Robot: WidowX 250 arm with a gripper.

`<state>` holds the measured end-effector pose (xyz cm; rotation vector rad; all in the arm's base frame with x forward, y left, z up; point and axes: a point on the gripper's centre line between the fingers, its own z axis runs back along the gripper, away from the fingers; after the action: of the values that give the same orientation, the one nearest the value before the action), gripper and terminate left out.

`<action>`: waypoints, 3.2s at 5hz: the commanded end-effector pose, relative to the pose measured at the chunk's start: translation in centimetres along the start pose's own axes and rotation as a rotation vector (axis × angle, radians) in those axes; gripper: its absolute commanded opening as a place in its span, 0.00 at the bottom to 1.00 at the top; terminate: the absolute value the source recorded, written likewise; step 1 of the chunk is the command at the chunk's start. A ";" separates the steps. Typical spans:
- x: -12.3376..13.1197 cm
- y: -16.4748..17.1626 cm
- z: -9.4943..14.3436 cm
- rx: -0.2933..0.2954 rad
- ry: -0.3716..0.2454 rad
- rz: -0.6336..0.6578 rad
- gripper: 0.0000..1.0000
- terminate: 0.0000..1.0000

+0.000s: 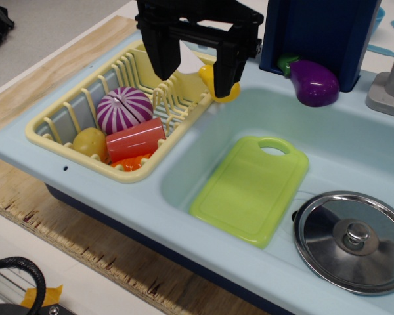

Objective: Put knife on cutting board

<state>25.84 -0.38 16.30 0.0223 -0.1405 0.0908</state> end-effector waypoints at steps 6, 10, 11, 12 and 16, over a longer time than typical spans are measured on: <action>4.2 -0.4 -1.1 -0.016 0.035 0.297 1.00 0.00; 3.3 -0.6 -3.7 -0.037 0.062 0.351 0.00 0.00; 2.5 -1.3 -2.8 -0.022 0.060 0.351 0.00 0.00; -0.2 -2.2 -2.3 -0.026 0.048 0.409 0.00 0.00; -6.5 -7.4 -4.2 -0.122 -0.014 0.299 0.00 0.00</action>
<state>20.90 -8.19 10.18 -0.1236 -0.1669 0.3726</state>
